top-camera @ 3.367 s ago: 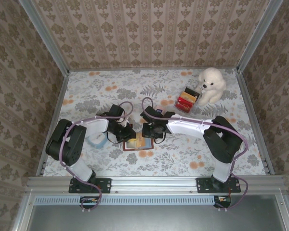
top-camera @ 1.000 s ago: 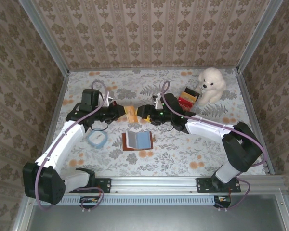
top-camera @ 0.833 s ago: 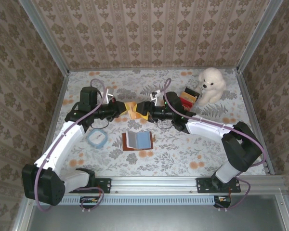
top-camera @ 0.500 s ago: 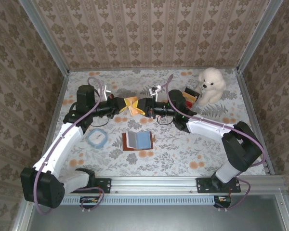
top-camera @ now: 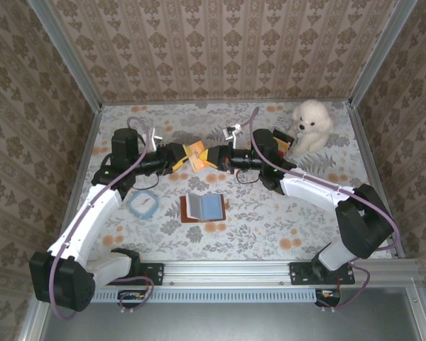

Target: Take the credit cards out of the card holder

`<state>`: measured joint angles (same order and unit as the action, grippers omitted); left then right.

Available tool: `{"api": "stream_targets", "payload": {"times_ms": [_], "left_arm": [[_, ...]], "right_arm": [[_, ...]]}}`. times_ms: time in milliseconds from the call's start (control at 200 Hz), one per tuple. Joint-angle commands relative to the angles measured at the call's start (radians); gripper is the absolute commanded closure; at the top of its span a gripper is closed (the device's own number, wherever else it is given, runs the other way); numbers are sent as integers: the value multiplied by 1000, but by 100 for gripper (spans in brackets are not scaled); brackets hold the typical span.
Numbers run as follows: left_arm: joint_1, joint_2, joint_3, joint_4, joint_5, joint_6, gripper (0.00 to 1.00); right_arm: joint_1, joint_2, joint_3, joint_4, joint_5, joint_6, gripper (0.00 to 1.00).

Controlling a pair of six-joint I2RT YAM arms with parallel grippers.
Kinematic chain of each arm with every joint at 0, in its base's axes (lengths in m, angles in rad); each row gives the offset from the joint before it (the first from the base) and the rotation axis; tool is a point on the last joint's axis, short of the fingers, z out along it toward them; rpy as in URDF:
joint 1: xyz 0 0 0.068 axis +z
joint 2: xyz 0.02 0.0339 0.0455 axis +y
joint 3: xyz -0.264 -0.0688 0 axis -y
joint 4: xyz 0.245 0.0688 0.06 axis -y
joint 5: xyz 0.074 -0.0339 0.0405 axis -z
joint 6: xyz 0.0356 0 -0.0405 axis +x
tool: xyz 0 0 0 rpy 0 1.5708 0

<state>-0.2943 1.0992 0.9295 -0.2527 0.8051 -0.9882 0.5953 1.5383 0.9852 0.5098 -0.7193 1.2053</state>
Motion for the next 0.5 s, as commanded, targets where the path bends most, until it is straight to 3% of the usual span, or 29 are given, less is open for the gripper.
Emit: {"api": "stream_targets", "payload": {"times_ms": [0,110,220,330,495], "left_arm": [[30,-12,60,-163,-86,132,41],[64,8,88,-298,-227,261,24],[109,54,82,-310,-274,330,16],[142,111,95,-323,-317,387,13],[169,171,138,-362,-394,477,5]], "right_arm": [[-38,-53,84,-266,5,-234,100],[-78,-78,201,-607,117,-557,100],[-118,-86,296,-844,311,-860,100],[-175,-91,337,-918,422,-1096,100],[-265,-99,346,-936,476,-1399,100]]}}
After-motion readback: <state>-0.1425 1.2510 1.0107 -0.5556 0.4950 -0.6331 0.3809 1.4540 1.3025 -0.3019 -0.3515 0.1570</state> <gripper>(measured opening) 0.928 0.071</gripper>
